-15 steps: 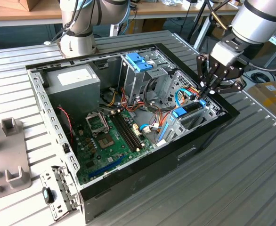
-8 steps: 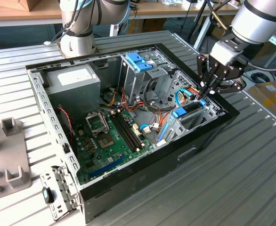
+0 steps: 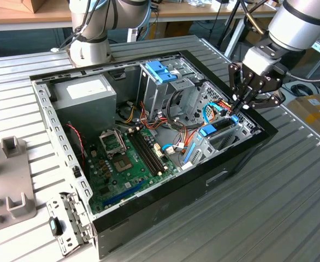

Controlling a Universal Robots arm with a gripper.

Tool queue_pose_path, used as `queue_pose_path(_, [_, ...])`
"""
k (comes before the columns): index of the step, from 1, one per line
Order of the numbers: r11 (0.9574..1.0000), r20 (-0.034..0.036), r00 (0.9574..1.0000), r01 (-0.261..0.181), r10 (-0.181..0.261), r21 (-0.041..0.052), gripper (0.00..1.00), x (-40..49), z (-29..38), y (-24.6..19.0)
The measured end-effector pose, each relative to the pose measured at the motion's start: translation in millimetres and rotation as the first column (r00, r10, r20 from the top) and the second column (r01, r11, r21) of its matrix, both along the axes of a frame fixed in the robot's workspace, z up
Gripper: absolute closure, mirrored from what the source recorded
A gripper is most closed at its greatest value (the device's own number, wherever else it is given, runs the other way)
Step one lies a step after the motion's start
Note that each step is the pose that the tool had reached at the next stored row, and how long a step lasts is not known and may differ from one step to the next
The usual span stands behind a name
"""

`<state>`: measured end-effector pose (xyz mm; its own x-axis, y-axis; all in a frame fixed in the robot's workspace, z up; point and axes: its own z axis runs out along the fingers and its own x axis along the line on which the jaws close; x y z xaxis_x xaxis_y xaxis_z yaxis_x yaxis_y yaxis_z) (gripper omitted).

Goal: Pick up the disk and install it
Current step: 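Insert the first disk wire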

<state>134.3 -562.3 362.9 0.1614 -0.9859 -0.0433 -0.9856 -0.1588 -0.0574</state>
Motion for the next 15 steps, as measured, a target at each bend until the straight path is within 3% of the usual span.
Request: queue_pose_path(15, [0.9990,0.0000,0.9990,0.045,-0.045,0.0000,0.83,0.0,0.0,0.0])
